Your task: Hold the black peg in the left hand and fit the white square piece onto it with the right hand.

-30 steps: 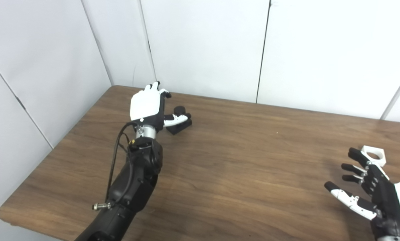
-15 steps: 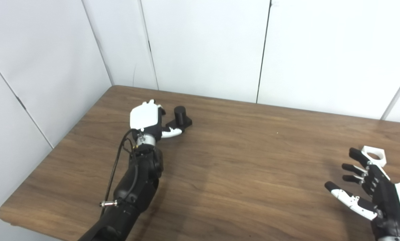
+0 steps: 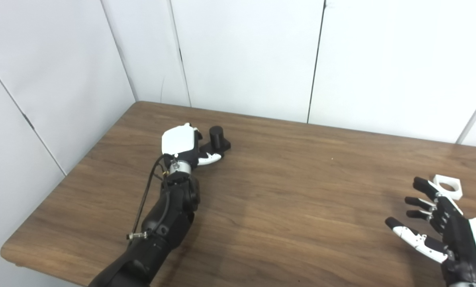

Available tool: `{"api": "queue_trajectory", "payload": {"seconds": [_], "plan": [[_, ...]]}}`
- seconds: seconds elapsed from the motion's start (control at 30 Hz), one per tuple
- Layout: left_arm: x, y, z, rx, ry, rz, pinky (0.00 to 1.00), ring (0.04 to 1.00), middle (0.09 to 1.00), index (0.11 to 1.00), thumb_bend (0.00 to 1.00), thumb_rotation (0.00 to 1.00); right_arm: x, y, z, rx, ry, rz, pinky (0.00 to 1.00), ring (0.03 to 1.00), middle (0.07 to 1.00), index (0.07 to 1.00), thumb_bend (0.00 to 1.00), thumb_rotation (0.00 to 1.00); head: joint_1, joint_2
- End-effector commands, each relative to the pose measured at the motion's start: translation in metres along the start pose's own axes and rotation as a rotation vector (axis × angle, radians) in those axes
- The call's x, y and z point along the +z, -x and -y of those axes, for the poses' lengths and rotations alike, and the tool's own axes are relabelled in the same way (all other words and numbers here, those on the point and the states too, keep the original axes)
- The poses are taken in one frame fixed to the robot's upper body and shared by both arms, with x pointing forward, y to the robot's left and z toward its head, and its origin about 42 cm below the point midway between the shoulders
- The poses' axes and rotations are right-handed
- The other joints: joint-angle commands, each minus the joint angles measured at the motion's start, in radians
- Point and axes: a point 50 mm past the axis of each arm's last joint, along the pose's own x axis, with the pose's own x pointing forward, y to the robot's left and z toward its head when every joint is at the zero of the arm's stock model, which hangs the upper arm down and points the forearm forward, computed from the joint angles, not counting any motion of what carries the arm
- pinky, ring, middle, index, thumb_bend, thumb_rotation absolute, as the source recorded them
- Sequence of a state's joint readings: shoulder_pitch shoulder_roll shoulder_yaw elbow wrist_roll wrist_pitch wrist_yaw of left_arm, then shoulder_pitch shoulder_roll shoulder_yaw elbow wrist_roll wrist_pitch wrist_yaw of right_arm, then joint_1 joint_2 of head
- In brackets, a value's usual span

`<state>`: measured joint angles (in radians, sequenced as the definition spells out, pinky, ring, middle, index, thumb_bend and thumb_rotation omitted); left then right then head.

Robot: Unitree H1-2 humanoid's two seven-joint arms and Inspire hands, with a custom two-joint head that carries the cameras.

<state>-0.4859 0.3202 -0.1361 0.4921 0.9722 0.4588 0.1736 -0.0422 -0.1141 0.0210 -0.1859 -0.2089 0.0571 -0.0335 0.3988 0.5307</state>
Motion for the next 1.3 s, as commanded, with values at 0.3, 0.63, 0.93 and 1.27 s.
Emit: {"api": "queue_trajectory", "payload": {"seconds": [0.3,0.63,0.93,1.27], "plan": [[0.0,-0.012,-0.003,-0.023,0.083,0.055,0.83,0.913,0.904,0.652,0.77,0.44,0.017,-0.006,0.0,-0.019,-0.009,0.094,0.61,0.72,0.845,0.817,0.6,0.0,-0.011,0.007],[0.001,-0.015,0.003,-0.043,0.119,0.075,0.82,0.897,0.872,0.578,0.74,0.35,0.018,-0.003,0.002,-0.029,-0.004,0.094,0.6,0.715,0.841,0.812,0.6,0.0,-0.014,0.013],[-0.001,-0.015,0.002,-0.04,0.116,0.078,0.85,0.873,0.838,0.485,0.52,0.08,0.017,-0.002,0.002,-0.024,-0.015,0.098,0.62,0.726,0.845,0.82,0.59,0.0,-0.009,0.018],[-0.002,-0.013,0.001,-0.058,0.133,0.096,0.84,0.869,0.836,0.485,0.52,0.08,0.015,-0.003,0.003,-0.026,-0.023,0.088,0.62,0.732,0.844,0.825,0.59,0.0,-0.01,0.02]]}}
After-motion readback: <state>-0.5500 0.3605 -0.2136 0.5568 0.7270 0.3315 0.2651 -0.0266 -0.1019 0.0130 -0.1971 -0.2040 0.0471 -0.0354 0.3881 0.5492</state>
